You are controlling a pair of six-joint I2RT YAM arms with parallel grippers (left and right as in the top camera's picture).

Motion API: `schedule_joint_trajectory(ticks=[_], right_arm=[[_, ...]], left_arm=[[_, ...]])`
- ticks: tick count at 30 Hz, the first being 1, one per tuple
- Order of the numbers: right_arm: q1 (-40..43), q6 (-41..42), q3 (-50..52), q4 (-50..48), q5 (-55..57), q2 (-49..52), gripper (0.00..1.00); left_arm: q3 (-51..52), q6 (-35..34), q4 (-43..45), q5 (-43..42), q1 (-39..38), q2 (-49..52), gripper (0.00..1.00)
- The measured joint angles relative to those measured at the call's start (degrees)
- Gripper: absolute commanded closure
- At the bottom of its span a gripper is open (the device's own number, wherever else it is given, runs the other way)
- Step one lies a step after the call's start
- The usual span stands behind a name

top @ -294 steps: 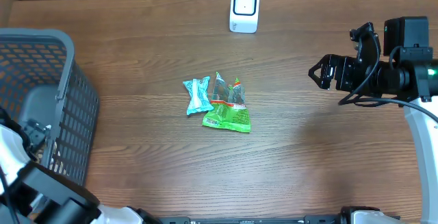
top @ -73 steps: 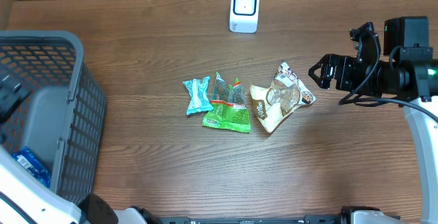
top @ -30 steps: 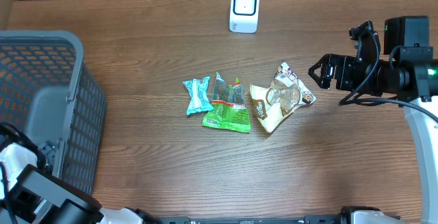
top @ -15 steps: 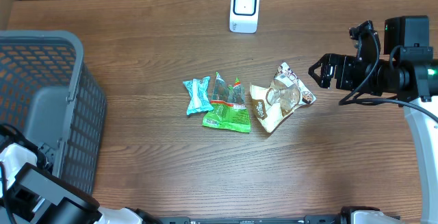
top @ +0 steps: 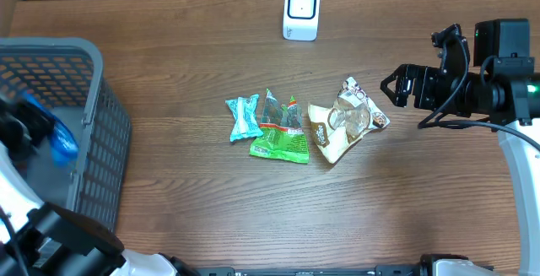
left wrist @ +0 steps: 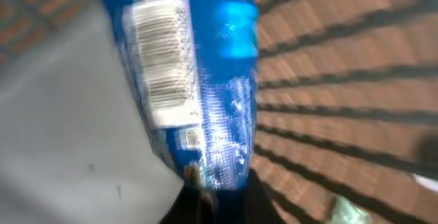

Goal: Scan the item barcode
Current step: 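Grasp the blue packet in the basket with the left gripper and lift it, then place the blue packet on the table left of the green packet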

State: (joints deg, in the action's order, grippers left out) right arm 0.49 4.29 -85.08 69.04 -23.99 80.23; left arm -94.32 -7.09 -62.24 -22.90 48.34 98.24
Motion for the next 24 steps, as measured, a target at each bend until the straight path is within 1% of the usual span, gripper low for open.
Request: schedule_joint_trajectory(ticks=[1,2,4,6,8,10,13,16,18,19,22,23,24], right_arm=[[0.0,0.0,0.0,-0.1,0.0,0.0,0.00],[0.0,0.1,0.0,0.0,0.0,0.0,0.00],[0.0,0.2,0.0,0.0,0.0,0.0,0.00],[0.0,0.2,0.0,0.0,0.0,0.0,0.00],[0.0,0.2,0.0,0.0,0.0,0.0,0.00],[0.0,0.2,0.0,0.0,0.0,0.0,0.00],[0.0,0.2,0.0,0.0,0.0,0.0,0.00],[0.0,0.2,0.0,-0.1,0.0,0.0,0.00],[0.0,0.2,0.0,-0.5,0.0,0.0,0.00],[0.0,0.2,0.0,-0.5,0.0,0.0,0.00],[0.0,0.4,0.0,-0.5,0.0,0.0,0.00],[0.0,0.6,0.0,-0.5,0.0,0.0,0.00],[0.0,0.9,0.0,-0.5,0.0,0.0,0.00]], left_arm=[[-3.8,-0.1,-2.1,-0.9,-0.3,0.0,0.96],[-11.6,-0.2,-6.6,-2.5,-0.8,0.0,0.96],[-21.9,-0.2,-11.9,-4.2,-2.4,-0.6,0.96],[-36.3,0.2,-20.0,-6.0,-7.2,-1.6,0.96],[-41.4,1.3,-24.5,-6.1,-12.5,-2.2,0.96],[-43.1,2.4,-27.5,-5.8,-19.5,-2.9,0.96],[-42.2,3.2,-31.4,-3.2,-30.6,-3.0,0.96],[-36.9,3.0,-32.5,0.9,-38.4,-2.7,0.95],[-31.4,2.9,-30.8,2.5,-41.9,-2.7,0.96],[-26.0,2.7,-29.1,3.5,-44.9,-2.4,0.96],[-13.9,1.3,-21.4,4.7,-50.5,-1.8,0.96],[-7.1,0.3,-18.3,5.0,-53.2,-1.2,0.95],[-4.8,-0.1,-17.5,5.0,-54.3,-0.8,0.96]])
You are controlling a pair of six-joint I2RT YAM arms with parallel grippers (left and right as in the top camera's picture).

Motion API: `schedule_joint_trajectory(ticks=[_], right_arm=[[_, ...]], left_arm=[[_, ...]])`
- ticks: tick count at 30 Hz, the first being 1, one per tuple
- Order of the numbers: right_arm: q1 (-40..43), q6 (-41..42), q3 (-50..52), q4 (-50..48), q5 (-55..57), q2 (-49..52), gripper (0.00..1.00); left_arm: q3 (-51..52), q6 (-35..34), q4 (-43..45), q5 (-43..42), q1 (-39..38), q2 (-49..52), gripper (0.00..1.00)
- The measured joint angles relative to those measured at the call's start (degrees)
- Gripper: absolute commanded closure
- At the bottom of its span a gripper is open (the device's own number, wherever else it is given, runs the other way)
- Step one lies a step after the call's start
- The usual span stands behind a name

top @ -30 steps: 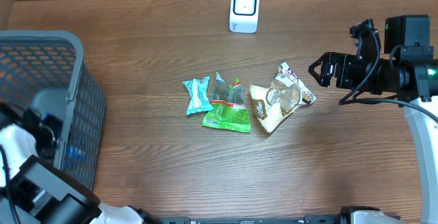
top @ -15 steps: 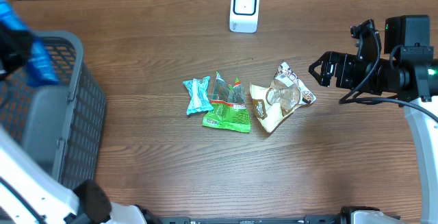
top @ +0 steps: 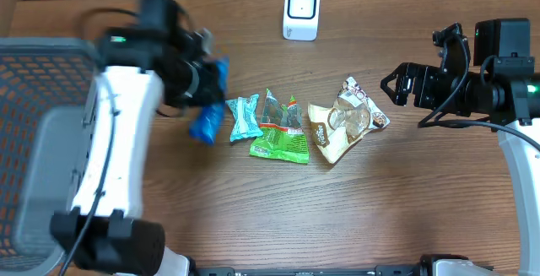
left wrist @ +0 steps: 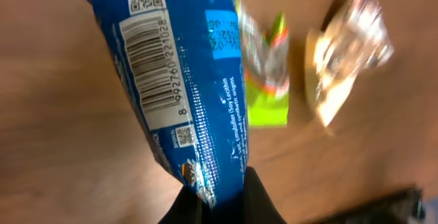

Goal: Scan the item barcode
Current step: 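Place the blue packet on the table left of the green packet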

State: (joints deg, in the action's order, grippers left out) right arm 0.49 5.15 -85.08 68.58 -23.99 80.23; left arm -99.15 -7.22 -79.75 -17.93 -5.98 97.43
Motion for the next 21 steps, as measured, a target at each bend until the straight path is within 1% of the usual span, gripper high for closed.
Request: schedule_joint_trajectory(ticks=[2,5,6,9,11,13,16,18,20,21], right_arm=[[0.0,0.3,0.0,0.0,0.0,0.0,0.00],[0.0,0.6,0.0,0.0,0.0,0.0,0.00],[0.0,0.6,0.0,-0.2,0.0,0.0,0.00],[0.0,0.7,0.0,-0.6,0.0,0.0,0.00],[0.0,0.7,0.0,-0.6,0.0,0.0,0.00],[0.0,0.7,0.0,-0.7,-0.2,0.0,0.00],[0.0,0.7,0.0,-1.4,-1.6,0.0,0.00],[0.0,0.8,0.0,-2.0,-2.8,0.0,0.00],[0.0,0.8,0.0,-2.1,-3.3,0.0,0.00],[0.0,1.1,0.0,-2.1,-3.7,0.0,0.05]], left_arm=[[7.3,-1.7,6.1,0.4,-1.7,-0.2,0.94],[17.9,-4.6,11.9,1.2,-2.7,-0.1,0.83],[21.0,-5.7,13.6,1.6,-2.7,-0.1,0.76],[26.6,-7.7,16.3,2.3,-2.6,-0.1,0.67],[28.2,-7.9,17.3,2.4,-2.6,-0.1,0.59],[29.0,-8.6,18.0,2.4,-2.6,-0.1,0.57],[29.0,-9.0,19.7,2.0,-2.6,-0.1,0.57],[27.4,-8.9,19.0,1.5,-2.6,-0.1,0.56],[19.7,-8.5,15.3,1.2,-2.6,0.0,0.53],[13.4,-7.6,12.7,1.1,-2.6,0.1,0.48]])
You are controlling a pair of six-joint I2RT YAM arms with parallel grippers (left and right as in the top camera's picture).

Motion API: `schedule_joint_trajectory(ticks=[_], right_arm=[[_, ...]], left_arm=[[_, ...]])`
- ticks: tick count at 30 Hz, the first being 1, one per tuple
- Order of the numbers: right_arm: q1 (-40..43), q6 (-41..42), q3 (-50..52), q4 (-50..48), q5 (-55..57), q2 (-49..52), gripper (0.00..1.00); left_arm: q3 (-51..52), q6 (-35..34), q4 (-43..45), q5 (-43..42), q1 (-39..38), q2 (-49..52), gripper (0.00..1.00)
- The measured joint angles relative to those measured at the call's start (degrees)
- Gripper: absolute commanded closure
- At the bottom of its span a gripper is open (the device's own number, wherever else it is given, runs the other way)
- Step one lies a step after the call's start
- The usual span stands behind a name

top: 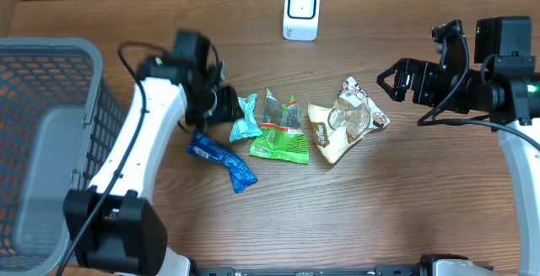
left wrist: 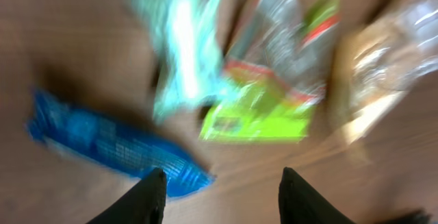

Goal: Scan the item barcode
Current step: 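Place the blue packet on the table left of the green packet, then raise the left arm aside and lower the right gripper onto the mushroom bag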

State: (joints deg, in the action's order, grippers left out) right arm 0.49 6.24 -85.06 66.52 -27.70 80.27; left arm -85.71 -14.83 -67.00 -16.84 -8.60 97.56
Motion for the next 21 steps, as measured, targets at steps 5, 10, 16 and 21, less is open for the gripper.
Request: schedule_joint_trajectory(ticks=[5,10,16,21], right_arm=[[0.0,8.2,0.0,0.7,2.1,0.6,0.05],[-0.3,17.9,0.6,1.0,4.0,4.8,0.05],[-6.0,24.0,6.9,-5.6,4.8,11.3,0.30],[-10.6,27.5,9.6,-15.3,7.6,16.0,0.79]], left_arm=[[-24.5,3.1,-6.5,0.6,0.0,0.1,0.00],[-38.9,4.5,-7.6,2.7,0.0,-1.7,0.00],[-39.5,4.7,-8.3,3.7,0.0,-1.5,0.00],[-39.5,4.8,-8.5,4.1,0.0,-1.4,0.00]])
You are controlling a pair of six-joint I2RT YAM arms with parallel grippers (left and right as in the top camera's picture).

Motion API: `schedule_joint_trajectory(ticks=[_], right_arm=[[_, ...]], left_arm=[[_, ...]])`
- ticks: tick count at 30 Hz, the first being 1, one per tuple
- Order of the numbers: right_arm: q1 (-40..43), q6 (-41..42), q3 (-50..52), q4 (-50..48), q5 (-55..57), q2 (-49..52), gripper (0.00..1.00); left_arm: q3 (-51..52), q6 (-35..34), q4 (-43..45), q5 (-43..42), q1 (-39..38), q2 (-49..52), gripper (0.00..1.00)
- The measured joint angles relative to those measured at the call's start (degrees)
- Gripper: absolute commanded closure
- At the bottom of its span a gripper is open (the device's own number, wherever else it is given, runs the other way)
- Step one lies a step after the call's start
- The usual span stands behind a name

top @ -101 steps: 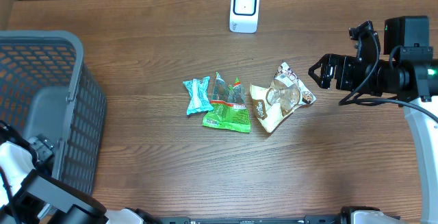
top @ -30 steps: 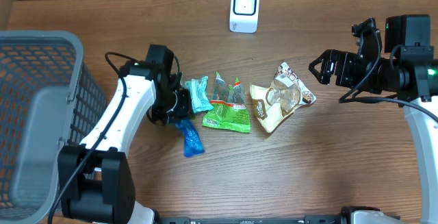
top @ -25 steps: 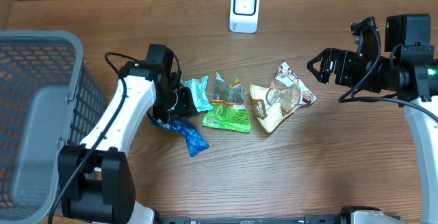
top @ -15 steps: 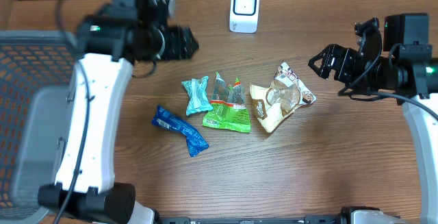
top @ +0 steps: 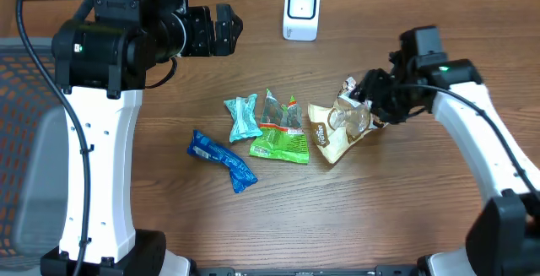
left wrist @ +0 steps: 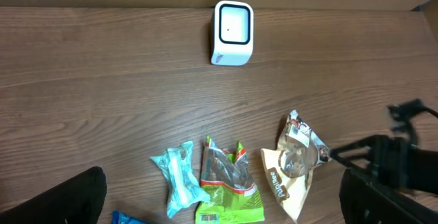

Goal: Scan the item barcode
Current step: 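Raise the left arm aside and lower the right gripper onto the mushroom bag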

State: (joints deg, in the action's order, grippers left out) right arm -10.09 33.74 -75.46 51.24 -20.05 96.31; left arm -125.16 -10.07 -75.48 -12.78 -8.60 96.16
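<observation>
The blue packet [top: 221, 159] lies flat on the table, left of the other snacks; only its corner [left wrist: 125, 218] shows in the left wrist view. My left gripper [top: 226, 28] hangs open and empty, high above the table's back left [left wrist: 222, 214]. The white scanner [top: 301, 10] stands at the back centre [left wrist: 233, 24]. My right gripper [top: 371, 99] is open, its tips at the upper right edge of the tan and clear packet [top: 342, 124], also seen from the left wrist [left wrist: 294, 166].
A teal packet [top: 243, 117] and a green packet [top: 283, 134] lie side by side between the blue and tan ones. A grey mesh basket [top: 13, 141] stands at the left edge, mostly behind my left arm. Cardboard walls line the back.
My left gripper was low beside the teal packet and is now raised high toward the back. My right gripper has come in from the right to the tan packet. The blue packet lies unmoved.
My left gripper was shut on the blue packet over the basket. Then it held the packet above the table left of the teal one. After that the packet lay on the table with the gripper open. Now the left arm is raised and the right is at the tan packet.
</observation>
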Motion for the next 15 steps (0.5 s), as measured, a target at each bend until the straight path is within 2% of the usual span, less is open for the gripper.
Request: schedule_joint_trajectory(ticks=[1,4,9,15], right_arm=[[-0.7,0.5,0.2,-2.1,0.5,1.2,0.87],[-2.9,0.7,0.4,-7.2,1.6,5.8,0.96],[-5.7,-1.0,0.7,-5.3,2.5,13.0,0.96],[-6.1,-6.4,0.9,-1.6,2.5,17.2,0.96]], left_arm=[[0.0,0.0,0.0,0.0,0.0,0.0,0.00],[0.0,0.0,-0.1,0.4,0.0,0.0,0.00],[0.0,0.0,-0.2,0.7,0.0,0.0,0.00],[0.0,0.0,-0.2,0.6,0.0,0.0,0.00]])
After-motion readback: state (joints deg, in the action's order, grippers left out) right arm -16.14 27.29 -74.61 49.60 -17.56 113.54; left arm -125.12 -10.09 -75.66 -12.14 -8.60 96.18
